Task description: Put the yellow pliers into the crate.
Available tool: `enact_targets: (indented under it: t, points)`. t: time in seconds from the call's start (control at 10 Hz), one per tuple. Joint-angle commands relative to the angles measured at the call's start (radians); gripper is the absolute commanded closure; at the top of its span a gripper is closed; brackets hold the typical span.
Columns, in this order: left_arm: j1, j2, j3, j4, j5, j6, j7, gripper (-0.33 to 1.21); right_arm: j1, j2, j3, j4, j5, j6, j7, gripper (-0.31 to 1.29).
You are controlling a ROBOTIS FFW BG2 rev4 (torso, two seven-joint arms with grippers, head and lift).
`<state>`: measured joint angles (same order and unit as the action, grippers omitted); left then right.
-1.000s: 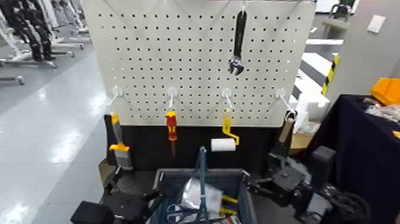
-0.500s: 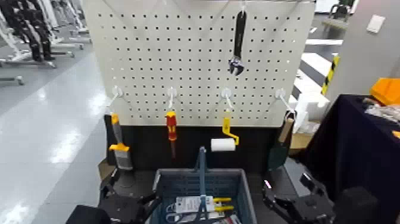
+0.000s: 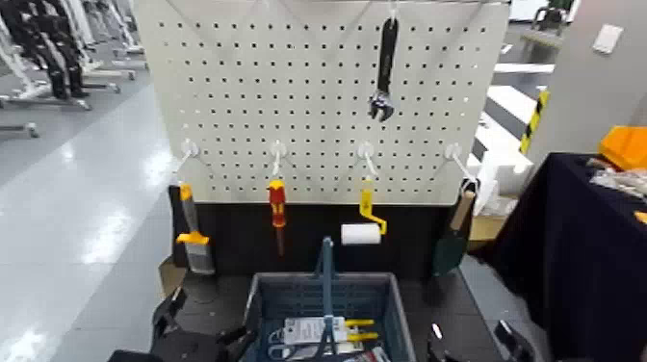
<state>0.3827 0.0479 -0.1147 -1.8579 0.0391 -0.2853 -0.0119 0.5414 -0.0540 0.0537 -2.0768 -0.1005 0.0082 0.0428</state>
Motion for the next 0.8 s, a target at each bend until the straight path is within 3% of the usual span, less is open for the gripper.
enact_targets:
  t: [0.1, 0.4, 0.8]
  points:
    - [0.065, -0.003, -0.005, -0.033, -0.001, 0.009, 0.058, 0.11, 0.023, -0.009, 0.012, -0.006, -0.018, 0.019, -0.014, 0.15]
    - [0.101, -0.002, -0.013, -0.056, -0.001, 0.025, 0.113, 0.11, 0.023, -0.007, 0.014, -0.011, -0.013, 0.036, -0.017, 0.15]
    - [0.099, 0.000, -0.014, -0.056, 0.002, 0.026, 0.109, 0.11, 0.022, -0.009, 0.018, -0.011, 0.005, 0.019, -0.035, 0.12]
